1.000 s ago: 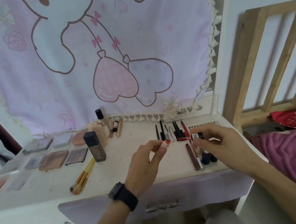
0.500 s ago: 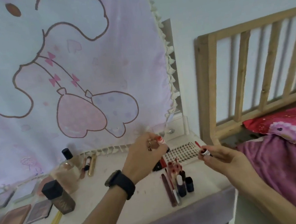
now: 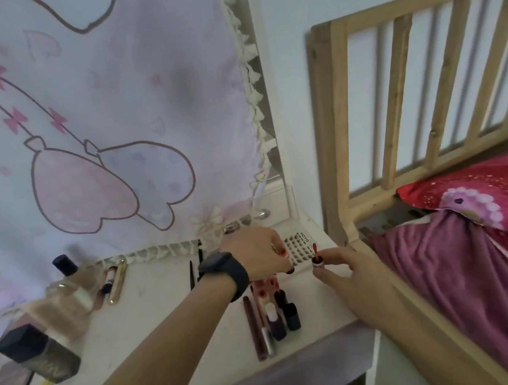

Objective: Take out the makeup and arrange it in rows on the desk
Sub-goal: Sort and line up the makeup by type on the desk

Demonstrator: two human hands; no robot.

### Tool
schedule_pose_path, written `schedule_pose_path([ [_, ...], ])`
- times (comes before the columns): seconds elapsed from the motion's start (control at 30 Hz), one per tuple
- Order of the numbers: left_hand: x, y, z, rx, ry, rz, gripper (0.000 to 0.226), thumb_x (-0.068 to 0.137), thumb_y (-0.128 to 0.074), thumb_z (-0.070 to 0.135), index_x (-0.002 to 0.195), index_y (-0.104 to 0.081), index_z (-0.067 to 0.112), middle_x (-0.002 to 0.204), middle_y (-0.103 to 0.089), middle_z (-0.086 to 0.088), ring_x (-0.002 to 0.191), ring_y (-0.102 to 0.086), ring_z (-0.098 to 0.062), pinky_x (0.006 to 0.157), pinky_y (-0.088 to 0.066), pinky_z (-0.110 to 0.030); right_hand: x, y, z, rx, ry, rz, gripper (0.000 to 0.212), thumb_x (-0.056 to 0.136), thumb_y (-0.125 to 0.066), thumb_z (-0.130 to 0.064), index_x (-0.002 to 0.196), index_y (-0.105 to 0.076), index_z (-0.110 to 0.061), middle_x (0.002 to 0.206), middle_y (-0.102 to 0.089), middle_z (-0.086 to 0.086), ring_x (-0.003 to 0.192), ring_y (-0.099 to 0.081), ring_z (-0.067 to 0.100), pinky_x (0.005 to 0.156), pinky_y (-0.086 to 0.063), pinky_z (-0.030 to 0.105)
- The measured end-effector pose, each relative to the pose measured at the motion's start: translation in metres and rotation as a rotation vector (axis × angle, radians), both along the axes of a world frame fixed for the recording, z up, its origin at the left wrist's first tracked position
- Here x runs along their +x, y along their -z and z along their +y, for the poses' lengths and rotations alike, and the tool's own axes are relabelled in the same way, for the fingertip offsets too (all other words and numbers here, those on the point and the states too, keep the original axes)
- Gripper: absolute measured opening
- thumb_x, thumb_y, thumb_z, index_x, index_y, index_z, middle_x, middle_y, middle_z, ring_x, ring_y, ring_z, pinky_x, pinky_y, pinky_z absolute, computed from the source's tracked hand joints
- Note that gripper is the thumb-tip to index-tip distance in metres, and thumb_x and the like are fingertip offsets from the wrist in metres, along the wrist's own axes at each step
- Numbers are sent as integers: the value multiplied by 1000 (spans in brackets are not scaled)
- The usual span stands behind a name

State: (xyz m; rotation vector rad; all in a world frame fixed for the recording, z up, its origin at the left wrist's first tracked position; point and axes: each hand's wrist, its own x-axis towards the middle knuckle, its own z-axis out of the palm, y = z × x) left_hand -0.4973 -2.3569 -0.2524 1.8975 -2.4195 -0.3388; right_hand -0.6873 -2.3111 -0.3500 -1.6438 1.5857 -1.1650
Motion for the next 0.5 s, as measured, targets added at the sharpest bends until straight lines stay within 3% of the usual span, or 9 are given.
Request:
schedule_pose_path([
  [0.07,-4,3,-1,8,6,-63,30,74,-72,53,87,-71,26,81,-72,7,70,-66,-11,69,-60,-30,6,4,-4,-18,28,85,21,82,-75,-46,103,-73,-42,98,-67,-32,100,-56,-1,90,-45,29],
  [0.17,-7,9,-2,39,0,-81,33,72,-74,49,84,-75,18,75,-73,-2,58,-59,-15,55,-49,-26,14,7,-7,-3,68,230,20,81,-70,-54,99,-69,-46,93,-68,-30,96,-55,4,91,-45,39],
  [0.3,-8,14,-5,40,-2,-79,36,68,-74,51,83,-75,18,79,-75,-2,59,-62,-17,54,-51,-28,19,11,-7,12,72,392,26,87,-61,-56,110,-67,-46,107,-70,-25,106,-55,7,99,-39,38],
  [0.5,-9,19,-6,45,12,-82,34,68,-73,49,80,-75,17,73,-73,-2,52,-60,-16,51,-51,-29,21,12,-7,25,73,383,30,90,-57,-56,117,-65,-45,113,-69,-24,109,-54,6,97,-34,35],
])
